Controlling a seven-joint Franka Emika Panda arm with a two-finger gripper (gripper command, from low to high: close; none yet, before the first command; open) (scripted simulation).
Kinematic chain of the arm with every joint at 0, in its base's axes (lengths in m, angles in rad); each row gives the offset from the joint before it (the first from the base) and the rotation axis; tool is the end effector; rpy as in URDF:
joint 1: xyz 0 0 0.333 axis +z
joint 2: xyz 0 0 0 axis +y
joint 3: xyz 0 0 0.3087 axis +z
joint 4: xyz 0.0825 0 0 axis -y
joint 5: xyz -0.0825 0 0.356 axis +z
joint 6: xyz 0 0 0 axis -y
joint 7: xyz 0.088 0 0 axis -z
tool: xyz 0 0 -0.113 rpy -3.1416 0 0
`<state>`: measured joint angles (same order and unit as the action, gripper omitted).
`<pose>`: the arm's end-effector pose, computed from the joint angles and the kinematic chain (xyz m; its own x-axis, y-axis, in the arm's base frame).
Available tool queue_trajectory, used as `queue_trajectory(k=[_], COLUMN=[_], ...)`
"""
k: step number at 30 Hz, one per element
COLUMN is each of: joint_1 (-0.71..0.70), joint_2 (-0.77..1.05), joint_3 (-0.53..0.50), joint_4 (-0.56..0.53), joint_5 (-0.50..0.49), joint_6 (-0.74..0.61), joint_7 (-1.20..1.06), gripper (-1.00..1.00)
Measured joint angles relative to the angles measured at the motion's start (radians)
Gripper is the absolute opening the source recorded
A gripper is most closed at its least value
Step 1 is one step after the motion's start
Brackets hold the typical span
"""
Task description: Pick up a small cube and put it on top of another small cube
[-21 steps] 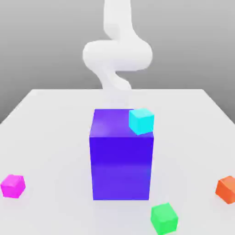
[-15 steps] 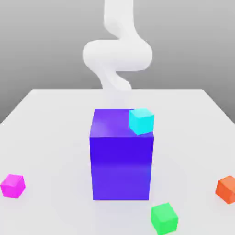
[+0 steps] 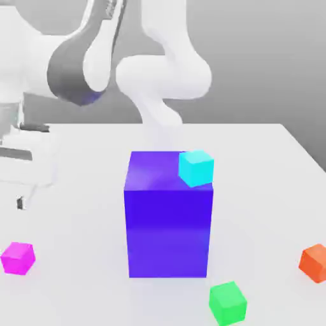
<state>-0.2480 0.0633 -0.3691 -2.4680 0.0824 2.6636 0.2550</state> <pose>0.3864 -0.2775 0.2930 0.5818 -0.8036 0.1254 -0.8043 -0.5914 -0.0582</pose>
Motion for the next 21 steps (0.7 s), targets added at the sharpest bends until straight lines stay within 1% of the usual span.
queue_trajectory(k=[4,9,10,17,21], joint_1=[-0.092,-0.198,-0.214,-0.219,-0.168], joint_2=[0.154,0.336,0.365,0.368,0.248], joint_3=[0.021,0.13,0.15,0.155,0.084], joint_4=[-0.025,0.004,0.01,0.011,-0.018], joint_5=[0.105,0.232,0.249,0.248,0.161], joint_6=[0.055,0.178,0.199,0.2,0.111], joint_7=[-0.158,-0.271,-0.285,-0.285,-0.219], gripper=[0.0,0.0,-1.0,-1.0,-1.0])
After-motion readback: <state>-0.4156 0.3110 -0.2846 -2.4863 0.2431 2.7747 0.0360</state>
